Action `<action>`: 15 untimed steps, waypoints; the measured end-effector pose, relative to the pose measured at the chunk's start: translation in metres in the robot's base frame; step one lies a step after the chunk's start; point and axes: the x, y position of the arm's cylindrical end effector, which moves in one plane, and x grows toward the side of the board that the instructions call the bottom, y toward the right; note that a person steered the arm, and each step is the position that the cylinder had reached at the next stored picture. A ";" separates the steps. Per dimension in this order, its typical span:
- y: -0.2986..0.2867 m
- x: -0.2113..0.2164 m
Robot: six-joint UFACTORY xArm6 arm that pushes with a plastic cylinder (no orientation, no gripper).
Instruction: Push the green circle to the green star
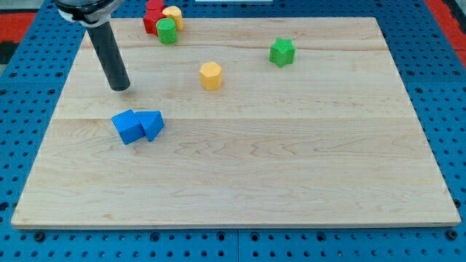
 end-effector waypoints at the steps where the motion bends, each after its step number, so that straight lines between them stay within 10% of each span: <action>1: 0.014 -0.003; 6: -0.072 -0.109; 10: 0.120 -0.119; 12: 0.099 -0.174; 15: 0.092 -0.141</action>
